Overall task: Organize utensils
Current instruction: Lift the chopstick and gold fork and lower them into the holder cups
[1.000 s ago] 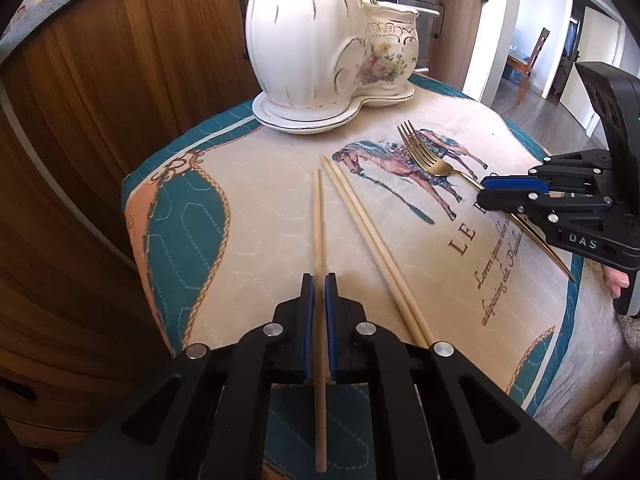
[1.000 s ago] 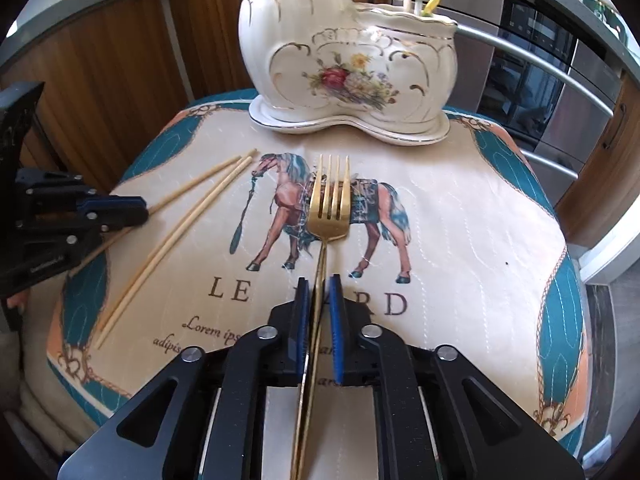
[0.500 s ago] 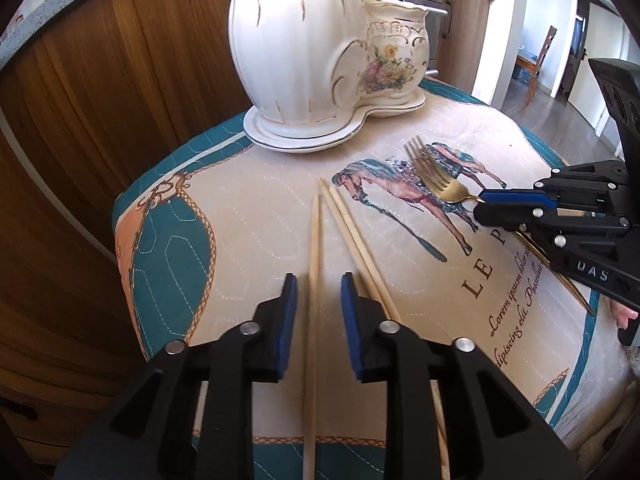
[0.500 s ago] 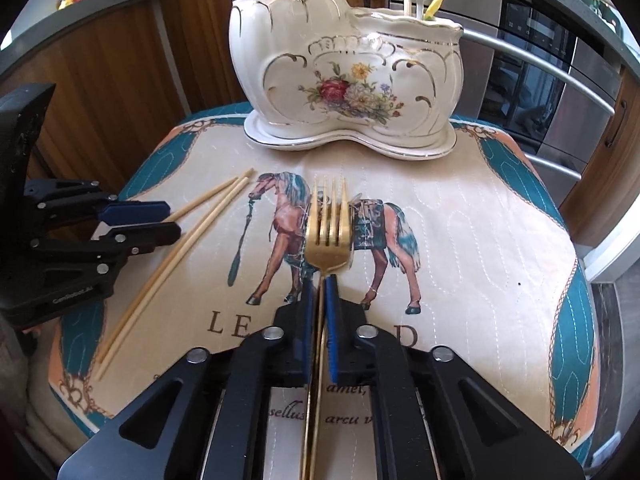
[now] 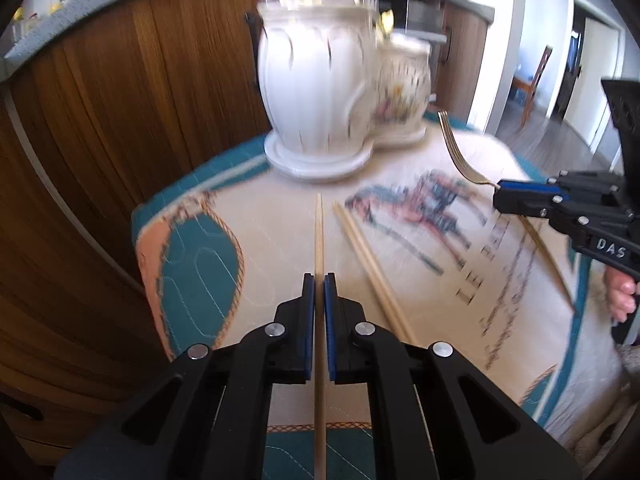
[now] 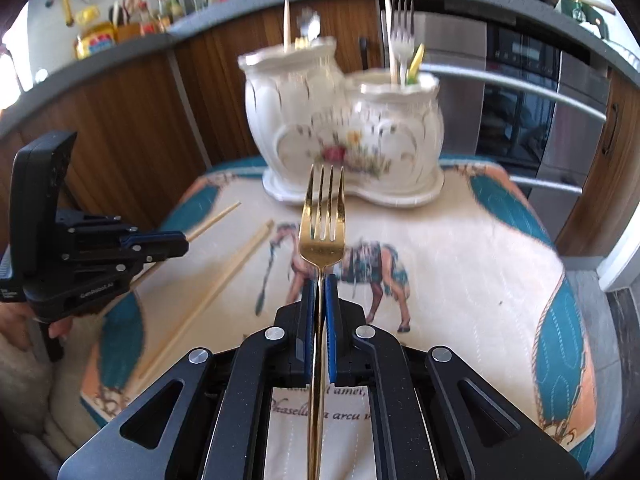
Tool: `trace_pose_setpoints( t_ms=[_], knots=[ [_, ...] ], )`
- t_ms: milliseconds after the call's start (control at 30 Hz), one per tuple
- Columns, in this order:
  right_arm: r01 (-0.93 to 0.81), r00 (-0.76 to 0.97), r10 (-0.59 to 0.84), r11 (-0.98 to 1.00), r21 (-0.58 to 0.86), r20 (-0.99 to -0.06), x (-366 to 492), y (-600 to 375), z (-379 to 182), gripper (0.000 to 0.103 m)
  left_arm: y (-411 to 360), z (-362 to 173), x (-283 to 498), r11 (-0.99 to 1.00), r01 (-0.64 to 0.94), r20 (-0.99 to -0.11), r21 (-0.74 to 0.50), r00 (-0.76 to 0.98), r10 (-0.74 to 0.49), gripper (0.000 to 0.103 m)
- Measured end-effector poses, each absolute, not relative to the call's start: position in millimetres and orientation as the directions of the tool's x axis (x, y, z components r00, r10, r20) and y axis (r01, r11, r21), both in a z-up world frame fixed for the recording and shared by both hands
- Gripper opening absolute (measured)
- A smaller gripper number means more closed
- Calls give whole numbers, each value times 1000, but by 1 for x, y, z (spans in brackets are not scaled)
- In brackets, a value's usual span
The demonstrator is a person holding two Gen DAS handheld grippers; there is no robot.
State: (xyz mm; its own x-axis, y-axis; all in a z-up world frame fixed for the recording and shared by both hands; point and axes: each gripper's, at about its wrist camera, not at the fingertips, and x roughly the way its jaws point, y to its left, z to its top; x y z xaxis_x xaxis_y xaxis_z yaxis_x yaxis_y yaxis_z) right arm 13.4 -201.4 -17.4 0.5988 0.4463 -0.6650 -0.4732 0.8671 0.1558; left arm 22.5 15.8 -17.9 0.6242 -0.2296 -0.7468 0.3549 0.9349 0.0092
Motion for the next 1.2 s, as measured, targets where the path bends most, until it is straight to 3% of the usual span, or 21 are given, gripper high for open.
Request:
trace_pose_setpoints(
  t_ms=[400,633,1000,1200],
  knots=[
    [-459,758,480,874,162,-442,10,-212,33,6,20,64,22,924,375,-466,-79,805,-367,5],
    [-413,856,438,899,144,-275,40,-212,85,5,-1,104,50,915,396,-410,-75,824,-391,5],
    [-425,865,456,888,176,-209,84,-216,134,5,2,149,101,923,344,-226,-173,898,-377,5],
    [-361,908,388,916,175,-156,100,-220,143,5,-6,154,129,930,321,-95,-180,935,-341,5]
  ],
)
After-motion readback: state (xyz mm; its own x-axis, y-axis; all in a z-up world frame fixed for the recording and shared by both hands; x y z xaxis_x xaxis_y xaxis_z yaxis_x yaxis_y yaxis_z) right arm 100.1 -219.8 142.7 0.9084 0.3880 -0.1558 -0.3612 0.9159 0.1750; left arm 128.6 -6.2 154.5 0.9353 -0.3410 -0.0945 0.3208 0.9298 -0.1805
